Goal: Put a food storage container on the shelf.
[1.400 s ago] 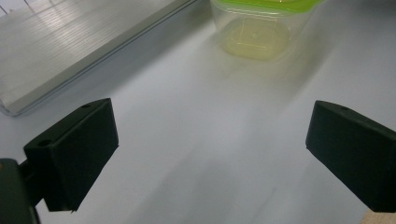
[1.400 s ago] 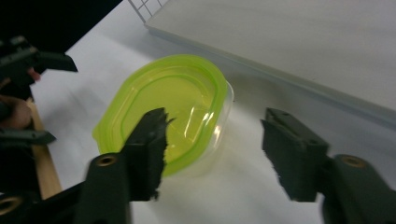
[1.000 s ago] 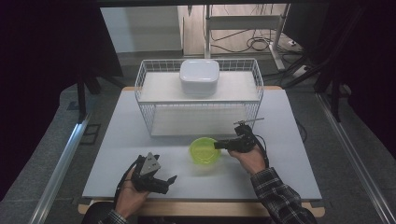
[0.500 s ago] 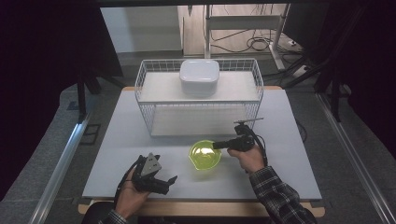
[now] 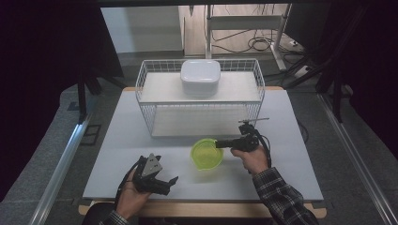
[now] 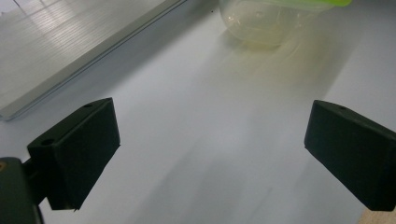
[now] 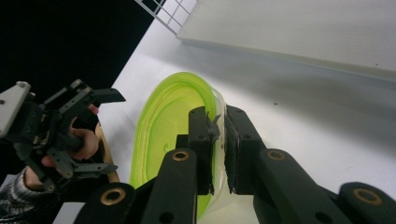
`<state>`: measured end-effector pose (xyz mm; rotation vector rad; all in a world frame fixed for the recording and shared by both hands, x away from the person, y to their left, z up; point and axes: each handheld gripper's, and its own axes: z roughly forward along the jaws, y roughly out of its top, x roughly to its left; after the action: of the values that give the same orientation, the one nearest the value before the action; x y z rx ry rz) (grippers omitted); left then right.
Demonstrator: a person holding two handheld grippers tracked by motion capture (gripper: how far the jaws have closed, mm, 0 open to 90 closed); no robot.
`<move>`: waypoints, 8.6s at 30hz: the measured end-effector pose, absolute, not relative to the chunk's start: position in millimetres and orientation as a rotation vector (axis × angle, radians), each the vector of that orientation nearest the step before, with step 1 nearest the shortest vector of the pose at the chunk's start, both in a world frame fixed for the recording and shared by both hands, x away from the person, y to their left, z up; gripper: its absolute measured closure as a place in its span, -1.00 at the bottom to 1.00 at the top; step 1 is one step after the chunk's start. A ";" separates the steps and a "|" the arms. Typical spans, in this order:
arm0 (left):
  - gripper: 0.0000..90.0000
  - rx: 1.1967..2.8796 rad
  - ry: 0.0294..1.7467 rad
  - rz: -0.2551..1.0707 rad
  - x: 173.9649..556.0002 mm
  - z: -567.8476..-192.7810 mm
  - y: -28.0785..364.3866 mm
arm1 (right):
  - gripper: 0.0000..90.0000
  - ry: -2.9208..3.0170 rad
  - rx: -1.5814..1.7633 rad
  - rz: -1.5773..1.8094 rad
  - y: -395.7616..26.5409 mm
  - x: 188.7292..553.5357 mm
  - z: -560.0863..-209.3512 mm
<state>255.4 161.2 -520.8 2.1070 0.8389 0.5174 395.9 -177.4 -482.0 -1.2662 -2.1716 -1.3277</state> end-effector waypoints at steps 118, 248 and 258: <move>-0.93 2.107 0.818 0.465 257.7 -520.5 159.9 | 0.60 -2.118 -1.595 -1.796 -129.9 493.8 -258.1; -0.96 2.073 0.846 0.447 258.2 -523.0 163.2 | -1.00 -2.866 -1.162 -1.577 -207.4 314.9 -470.1; -0.96 2.080 0.847 0.445 258.6 -523.9 162.7 | -1.00 -2.873 -1.222 -1.503 -218.4 307.9 -486.7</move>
<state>258.6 162.7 -523.9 2.0805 0.8467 0.4453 307.9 -218.4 -486.7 -1.2220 -2.8727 -1.5026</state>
